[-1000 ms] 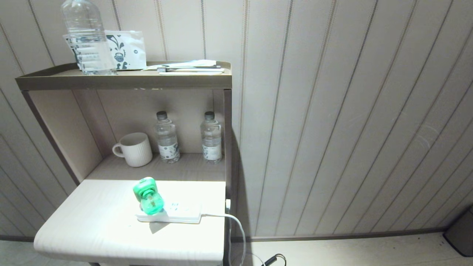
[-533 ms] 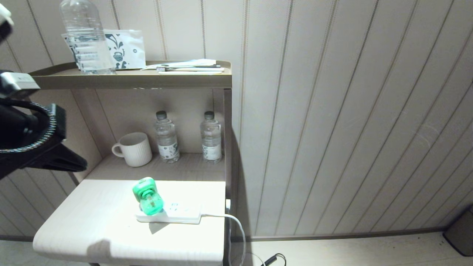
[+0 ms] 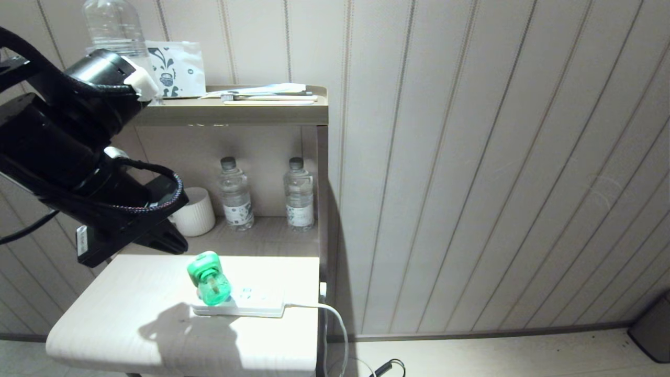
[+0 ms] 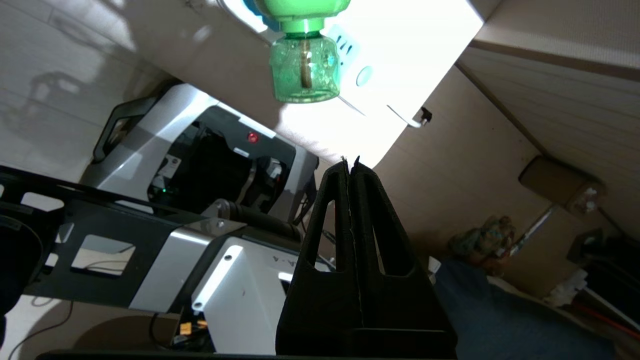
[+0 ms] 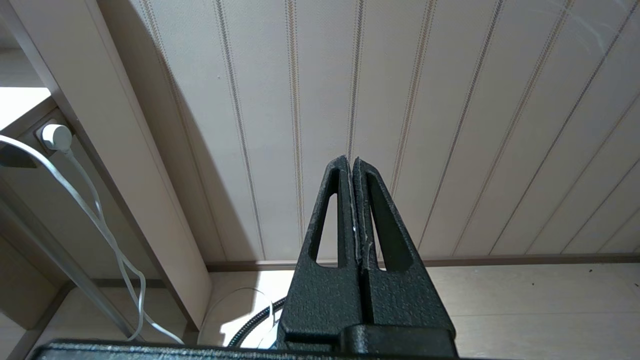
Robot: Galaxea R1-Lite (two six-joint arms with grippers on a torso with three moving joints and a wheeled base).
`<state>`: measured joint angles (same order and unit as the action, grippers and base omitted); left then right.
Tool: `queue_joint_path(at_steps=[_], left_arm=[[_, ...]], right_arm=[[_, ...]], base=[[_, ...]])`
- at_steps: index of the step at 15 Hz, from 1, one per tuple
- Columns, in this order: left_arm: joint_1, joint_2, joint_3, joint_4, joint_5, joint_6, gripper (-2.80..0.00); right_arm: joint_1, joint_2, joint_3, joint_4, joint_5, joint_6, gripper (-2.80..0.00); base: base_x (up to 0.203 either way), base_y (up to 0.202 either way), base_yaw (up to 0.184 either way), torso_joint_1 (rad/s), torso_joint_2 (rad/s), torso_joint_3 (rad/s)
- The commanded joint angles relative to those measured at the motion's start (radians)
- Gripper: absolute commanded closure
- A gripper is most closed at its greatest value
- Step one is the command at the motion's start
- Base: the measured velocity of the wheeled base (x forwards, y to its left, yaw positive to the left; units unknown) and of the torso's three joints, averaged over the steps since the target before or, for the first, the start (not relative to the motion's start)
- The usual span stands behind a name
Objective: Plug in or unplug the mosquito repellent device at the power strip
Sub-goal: Hold the socket with your right hand and unplug it with your left hand
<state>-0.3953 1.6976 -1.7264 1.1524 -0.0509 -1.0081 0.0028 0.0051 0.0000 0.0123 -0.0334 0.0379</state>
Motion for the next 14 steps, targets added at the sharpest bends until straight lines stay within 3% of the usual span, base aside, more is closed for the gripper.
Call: queue_joint_path(at_steps=[1, 5, 14], left_arm=[[0.0, 0.028, 0.008, -0.003, 0.003, -0.007, -2.8], [0.001, 0.072, 0.015, -0.025, 0.083, -0.045, -2.8], [0.041, 0.148, 0.06, -0.071, 0.091, -0.075, -2.8]], right_arm=[[0.0, 0.0, 0.0, 0.0, 0.0, 0.0, 0.0], [0.0, 0.0, 0.0, 0.0, 0.0, 0.0, 0.0], [0.0, 0.001, 0.0, 0.0, 0.0, 0.0, 0.0]], base=[[0.0, 0.0, 0.0, 0.0, 0.0, 0.0], [0.0, 0.0, 0.0, 0.0, 0.0, 0.0], [0.0, 0.0, 0.0, 0.0, 0.0, 0.0]])
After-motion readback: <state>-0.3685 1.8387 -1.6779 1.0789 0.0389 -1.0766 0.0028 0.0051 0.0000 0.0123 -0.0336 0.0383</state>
